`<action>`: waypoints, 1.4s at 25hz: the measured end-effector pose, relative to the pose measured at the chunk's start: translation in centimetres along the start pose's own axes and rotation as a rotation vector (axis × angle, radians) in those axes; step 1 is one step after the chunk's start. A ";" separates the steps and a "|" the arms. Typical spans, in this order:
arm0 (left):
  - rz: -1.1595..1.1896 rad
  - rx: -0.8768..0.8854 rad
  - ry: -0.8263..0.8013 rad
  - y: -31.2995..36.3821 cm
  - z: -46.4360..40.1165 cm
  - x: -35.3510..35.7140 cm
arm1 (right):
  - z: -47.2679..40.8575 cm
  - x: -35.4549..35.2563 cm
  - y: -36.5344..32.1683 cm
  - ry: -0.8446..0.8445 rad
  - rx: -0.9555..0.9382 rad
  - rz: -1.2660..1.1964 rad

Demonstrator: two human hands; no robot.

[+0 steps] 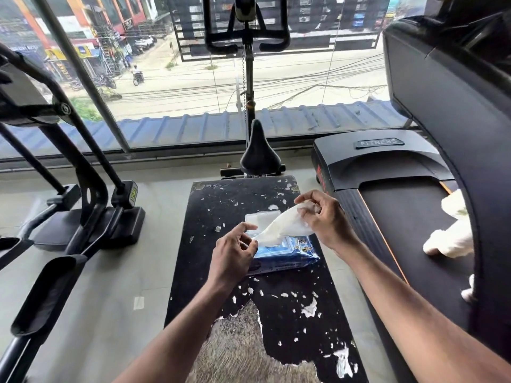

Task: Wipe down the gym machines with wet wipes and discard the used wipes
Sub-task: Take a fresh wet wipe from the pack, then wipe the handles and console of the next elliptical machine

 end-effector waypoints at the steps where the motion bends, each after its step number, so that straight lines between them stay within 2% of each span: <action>1: -0.027 0.024 0.004 0.1 0.0 0.0 | 0.0 0.2 0.1 -0.023 -0.009 0.010; 4: -0.123 0.101 0.027 0.5 0.1 -0.3 | 0.1 0.8 0.1 -0.081 -0.021 0.015; 8: -0.106 0.190 0.059 1.5 1.4 -0.2 | 0.2 1.3 -1.0 -0.091 -0.025 -0.022; 13: 0.122 -0.063 -0.067 0.8 1.0 0.7 | 0.4 1.5 -1.7 -0.121 0.005 -0.107; 15: 0.171 -0.075 -0.075 1.2 0.7 0.2 | 0.3 1.3 -1.6 -0.098 0.007 -0.125; 19: 0.211 -0.097 -0.031 -0.1 -0.1 -2.2 | -0.4 -1.0 -1.5 0.059 -0.022 -0.119; 23: 0.644 -0.317 -0.104 0.2 0.9 -3.5 | 0.2 -1.3 -2.2 0.022 -0.039 -0.112; 25: 0.770 -0.381 -0.163 0.9 1.9 -4.2 | 1.0 -1.2 -2.8 -0.015 -0.033 -0.142; 27: 0.742 -0.351 -0.275 1.4 3.1 -4.7 | 1.9 -0.8 -4.0 -0.090 -0.035 -0.168; 29: 0.586 -0.275 -0.371 1.4 4.0 -5.5 | 2.6 0.0 -5.7 -0.198 -0.044 -0.190; 33: 0.195 -0.067 -0.324 1.9 5.0 -8.7 | 4.9 2.3 -9.6 -0.382 -0.096 -0.223; 35: 0.156 0.051 -0.273 3.0 5.7 -10.6 | 7.0 4.2 -12.0 -0.526 -0.141 -0.222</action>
Point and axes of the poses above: each hand's wrist, its own z-axis away from the middle knuckle, its own x-axis out of the palm, y = z × x, the point moved 8 cm from there along -z, towards the middle knuckle, and after that the axes turned 15 degrees about y, right-handed, at the moved point
